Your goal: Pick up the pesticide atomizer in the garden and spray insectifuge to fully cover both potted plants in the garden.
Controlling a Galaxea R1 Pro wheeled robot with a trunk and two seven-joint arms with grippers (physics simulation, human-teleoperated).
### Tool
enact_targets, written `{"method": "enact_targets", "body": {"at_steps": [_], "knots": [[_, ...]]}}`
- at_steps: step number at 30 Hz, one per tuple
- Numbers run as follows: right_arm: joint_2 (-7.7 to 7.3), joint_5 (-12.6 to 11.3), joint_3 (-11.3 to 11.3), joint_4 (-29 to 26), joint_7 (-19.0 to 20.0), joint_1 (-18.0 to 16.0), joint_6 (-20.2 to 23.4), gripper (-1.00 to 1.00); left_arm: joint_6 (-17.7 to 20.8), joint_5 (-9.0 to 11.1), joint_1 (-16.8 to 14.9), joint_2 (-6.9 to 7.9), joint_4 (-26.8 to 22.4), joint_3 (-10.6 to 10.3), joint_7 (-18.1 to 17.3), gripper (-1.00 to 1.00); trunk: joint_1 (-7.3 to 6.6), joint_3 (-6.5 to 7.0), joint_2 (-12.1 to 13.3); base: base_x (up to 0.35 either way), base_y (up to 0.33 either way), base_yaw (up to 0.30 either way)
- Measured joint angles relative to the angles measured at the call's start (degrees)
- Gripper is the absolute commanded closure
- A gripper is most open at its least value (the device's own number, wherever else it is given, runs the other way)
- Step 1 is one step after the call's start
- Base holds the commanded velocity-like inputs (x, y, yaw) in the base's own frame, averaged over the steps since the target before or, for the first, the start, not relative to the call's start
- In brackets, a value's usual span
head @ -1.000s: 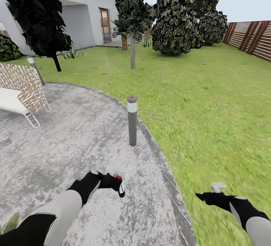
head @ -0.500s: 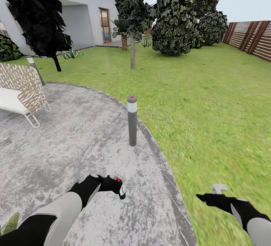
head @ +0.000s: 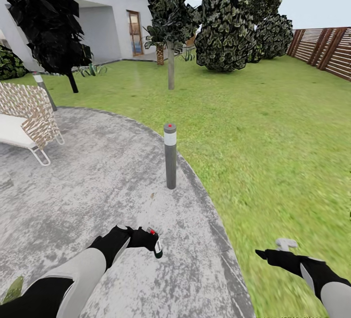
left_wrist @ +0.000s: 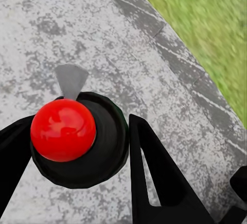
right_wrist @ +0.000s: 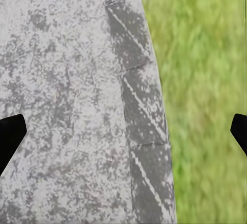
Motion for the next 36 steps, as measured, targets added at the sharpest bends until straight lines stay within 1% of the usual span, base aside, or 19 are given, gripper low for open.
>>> {"method": "enact_targets", "body": {"at_steps": [8,19,24,31,36], "knots": [[0.02,0.0,-1.44,0.02,0.0,0.02,-0.06,-1.0,0.01,-0.06,0.0,-0.04,0.06,-0.04,-0.01,1.0,0.0,0.45,0.0,0.0,0.0,-0.192],[0.01,0.0,-1.7,0.02,-0.17,0.01,-0.09,-1.0,-0.06,-0.14,-0.01,0.03,-0.07,0.01,0.02,1.0,-0.01,1.13,0.0,0.015,0.0,-0.203],[0.02,0.04,-1.63,0.12,0.02,0.03,-0.05,-1.0,-0.06,-0.15,0.0,0.0,-0.09,-0.04,0.03,1.0,-0.03,1.43,0.0,0.266,0.0,-0.145],[0.03,0.04,-1.67,0.14,0.01,0.01,0.0,-1.0,-0.06,-0.23,0.0,-0.03,-0.09,-0.07,0.02,1.0,-0.03,1.57,0.0,0.314,0.0,-0.063],[0.02,0.01,-1.68,0.11,0.06,0.0,-0.07,-1.0,-0.06,-0.24,0.0,-0.03,-0.05,-0.05,0.02,1.0,-0.01,1.66,0.0,0.118,0.0,-0.235]]}}
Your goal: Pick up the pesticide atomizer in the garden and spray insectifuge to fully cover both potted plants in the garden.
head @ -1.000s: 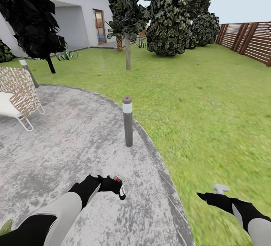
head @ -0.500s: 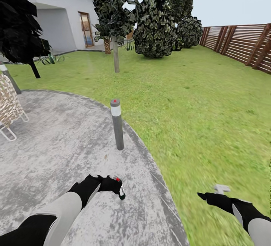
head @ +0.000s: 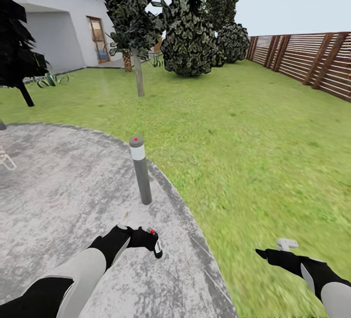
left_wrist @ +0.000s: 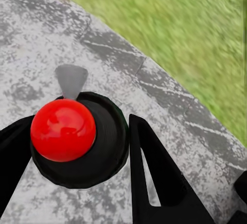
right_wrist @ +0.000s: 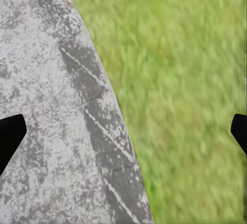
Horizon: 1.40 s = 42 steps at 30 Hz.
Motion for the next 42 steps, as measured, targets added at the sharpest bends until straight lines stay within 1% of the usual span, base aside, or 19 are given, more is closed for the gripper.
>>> {"method": "enact_targets", "body": {"at_steps": [14,35,42], "knots": [[-0.03,-0.01,-0.03,0.0,-0.2,0.01,-0.02,-1.0,0.0,0.0,0.0,0.03,0.05,0.0,0.06,1.0,0.01,0.38,0.0,0.006,0.0,-0.262],[0.0,0.0,0.01,0.0,-0.24,0.01,-0.02,-1.0,0.01,0.0,0.01,-0.03,0.04,-0.02,0.06,1.0,0.01,0.43,0.0,0.0,0.0,-0.012],[0.0,0.01,0.01,0.0,-0.26,0.01,-0.02,-1.0,0.0,0.04,0.01,0.0,0.04,-0.02,0.06,1.0,1.54,-0.82,-2.79,0.0,0.0,0.0]]}}
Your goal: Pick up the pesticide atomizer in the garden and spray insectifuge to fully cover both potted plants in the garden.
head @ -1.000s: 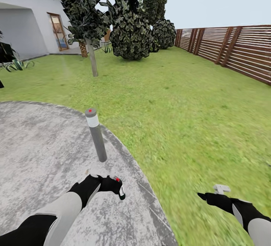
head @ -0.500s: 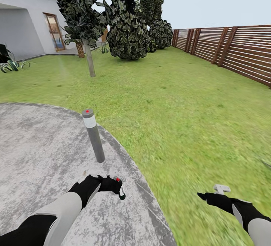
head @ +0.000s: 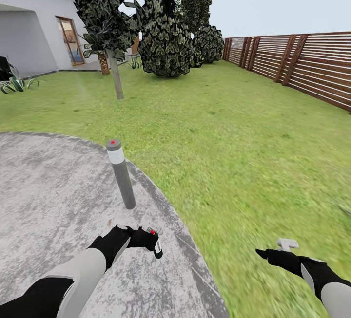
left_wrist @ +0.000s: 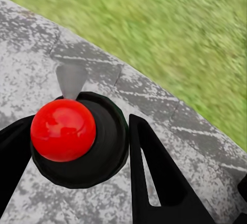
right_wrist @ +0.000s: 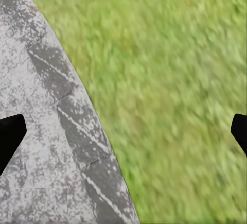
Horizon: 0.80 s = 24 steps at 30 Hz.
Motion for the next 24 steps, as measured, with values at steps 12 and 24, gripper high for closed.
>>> {"method": "enact_targets", "body": {"at_steps": [12,24], "knots": [[0.0,0.0,-0.02,0.0,-0.04,-0.01,0.0,-1.0,0.0,0.04,0.0,0.04,0.0,0.01,0.09,1.0,2.64,-1.83,-4.81,0.0,0.0,0.0],[0.0,0.0,-0.02,0.0,0.14,-0.02,0.0,-1.0,0.0,0.04,0.0,0.04,0.0,0.01,0.09,1.0,5.27,-2.91,-9.63,0.0,0.0,0.0]]}}
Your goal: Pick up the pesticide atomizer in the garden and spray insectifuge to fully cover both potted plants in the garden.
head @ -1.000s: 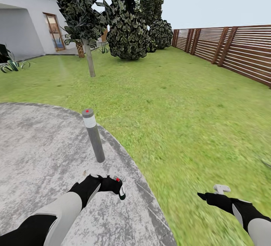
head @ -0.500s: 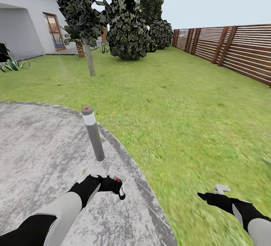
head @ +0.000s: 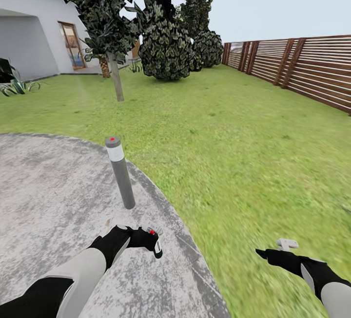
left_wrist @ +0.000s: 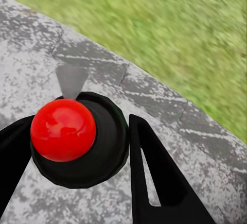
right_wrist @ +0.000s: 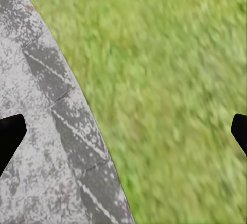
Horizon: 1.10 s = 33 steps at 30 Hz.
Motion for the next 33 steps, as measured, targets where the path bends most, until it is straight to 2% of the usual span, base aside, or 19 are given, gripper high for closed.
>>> {"method": "enact_targets", "body": {"at_steps": [29,31,33], "knots": [[0.34,0.1,0.07,-0.04,-0.51,0.03,-0.48,-1.0,-0.17,0.08,0.0,0.18,0.0,0.07,0.26,1.0,6.37,-2.85,-11.63,0.0,0.0,0.0],[0.42,0.09,0.03,-0.15,-2.05,0.03,-0.62,-1.0,-0.17,0.08,0.0,0.18,-0.01,0.07,0.26,1.0,6.81,-3.2,-12.43,0.0,0.0,0.0],[0.39,0.04,-0.09,-0.21,-7.61,0.01,-0.43,-1.0,-0.17,0.08,0.0,0.18,0.0,0.07,0.26,1.0,7.25,-3.56,-13.23,0.0,0.0,0.0]]}}
